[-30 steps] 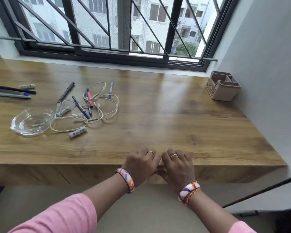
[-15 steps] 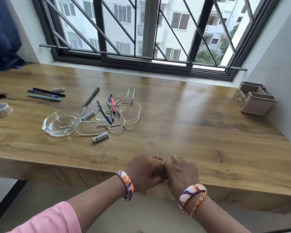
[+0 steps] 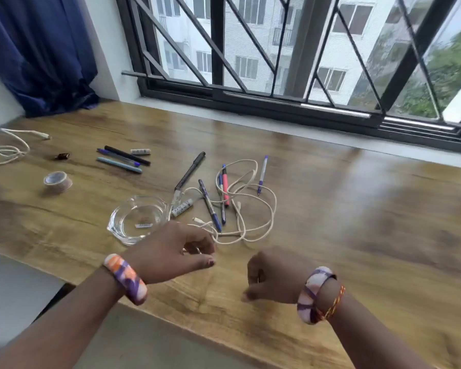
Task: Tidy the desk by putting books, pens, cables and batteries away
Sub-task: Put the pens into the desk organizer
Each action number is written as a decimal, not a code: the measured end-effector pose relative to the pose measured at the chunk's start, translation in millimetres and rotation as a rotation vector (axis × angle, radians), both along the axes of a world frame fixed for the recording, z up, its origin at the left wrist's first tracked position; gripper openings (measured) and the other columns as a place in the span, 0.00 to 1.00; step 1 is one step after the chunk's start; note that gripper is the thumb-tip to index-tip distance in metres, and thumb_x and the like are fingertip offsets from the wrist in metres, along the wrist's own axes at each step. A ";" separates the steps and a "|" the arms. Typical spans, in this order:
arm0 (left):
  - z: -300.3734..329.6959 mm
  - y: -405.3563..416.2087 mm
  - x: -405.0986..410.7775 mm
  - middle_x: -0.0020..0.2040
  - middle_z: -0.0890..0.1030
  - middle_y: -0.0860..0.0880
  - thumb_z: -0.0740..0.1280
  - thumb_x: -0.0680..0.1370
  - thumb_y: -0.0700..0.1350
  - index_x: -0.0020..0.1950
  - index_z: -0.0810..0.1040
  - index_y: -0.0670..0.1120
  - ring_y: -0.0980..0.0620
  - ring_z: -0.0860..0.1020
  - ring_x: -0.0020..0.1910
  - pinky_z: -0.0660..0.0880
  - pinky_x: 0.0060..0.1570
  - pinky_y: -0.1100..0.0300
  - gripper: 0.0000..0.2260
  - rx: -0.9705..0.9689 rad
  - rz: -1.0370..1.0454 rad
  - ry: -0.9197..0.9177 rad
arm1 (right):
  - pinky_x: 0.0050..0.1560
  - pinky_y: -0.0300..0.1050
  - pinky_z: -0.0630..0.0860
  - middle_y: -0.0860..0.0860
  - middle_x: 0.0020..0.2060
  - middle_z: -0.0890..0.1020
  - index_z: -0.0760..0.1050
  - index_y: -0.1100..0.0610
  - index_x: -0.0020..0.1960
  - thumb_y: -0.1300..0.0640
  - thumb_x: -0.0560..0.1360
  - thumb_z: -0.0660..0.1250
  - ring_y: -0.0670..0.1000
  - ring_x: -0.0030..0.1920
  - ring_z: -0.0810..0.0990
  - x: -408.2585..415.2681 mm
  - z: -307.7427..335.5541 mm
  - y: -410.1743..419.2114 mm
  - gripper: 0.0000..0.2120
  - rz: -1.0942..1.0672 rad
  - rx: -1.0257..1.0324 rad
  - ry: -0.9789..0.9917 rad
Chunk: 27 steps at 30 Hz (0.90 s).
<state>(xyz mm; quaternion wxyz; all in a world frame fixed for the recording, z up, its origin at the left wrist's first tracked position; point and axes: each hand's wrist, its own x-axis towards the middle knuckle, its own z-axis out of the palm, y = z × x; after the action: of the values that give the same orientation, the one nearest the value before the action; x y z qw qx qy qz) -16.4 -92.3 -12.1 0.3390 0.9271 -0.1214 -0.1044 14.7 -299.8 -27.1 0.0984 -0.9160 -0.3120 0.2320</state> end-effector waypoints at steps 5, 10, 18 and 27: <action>14.9 41.5 59.8 0.34 0.80 0.57 0.72 0.71 0.46 0.41 0.80 0.50 0.60 0.77 0.36 0.70 0.37 0.72 0.02 0.019 0.292 -0.097 | 0.38 0.42 0.68 0.47 0.39 0.76 0.77 0.50 0.43 0.46 0.71 0.68 0.49 0.41 0.74 39.3 9.8 40.2 0.08 -0.172 0.224 -0.158; 4.4 69.0 139.9 0.50 0.81 0.46 0.67 0.74 0.52 0.50 0.79 0.45 0.47 0.77 0.52 0.72 0.50 0.58 0.11 0.359 0.369 -0.043 | 0.44 0.45 0.74 0.52 0.44 0.81 0.77 0.52 0.46 0.47 0.73 0.63 0.56 0.48 0.78 64.7 0.2 79.9 0.10 -0.322 0.094 -0.393; -22.9 75.1 200.7 0.55 0.79 0.43 0.71 0.70 0.50 0.52 0.77 0.44 0.44 0.78 0.54 0.74 0.50 0.57 0.15 0.443 0.304 0.058 | 0.41 0.43 0.73 0.51 0.46 0.81 0.78 0.52 0.49 0.47 0.70 0.63 0.56 0.49 0.79 76.8 -3.7 104.8 0.13 -0.456 -0.061 -0.372; -11.5 91.2 221.8 0.41 0.82 0.34 0.73 0.66 0.38 0.40 0.81 0.33 0.45 0.77 0.33 0.79 0.42 0.50 0.09 0.155 0.309 0.174 | 0.41 0.41 0.72 0.45 0.43 0.81 0.79 0.47 0.43 0.44 0.69 0.67 0.50 0.45 0.79 82.5 36.9 70.8 0.09 -0.589 0.068 -0.373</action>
<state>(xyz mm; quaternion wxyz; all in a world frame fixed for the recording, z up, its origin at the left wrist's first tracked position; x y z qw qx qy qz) 205.4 -1.1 -23.6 0.2877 0.9455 0.0605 -0.1402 97.2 -229.0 9.8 0.1329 -0.9896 -0.0543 0.0118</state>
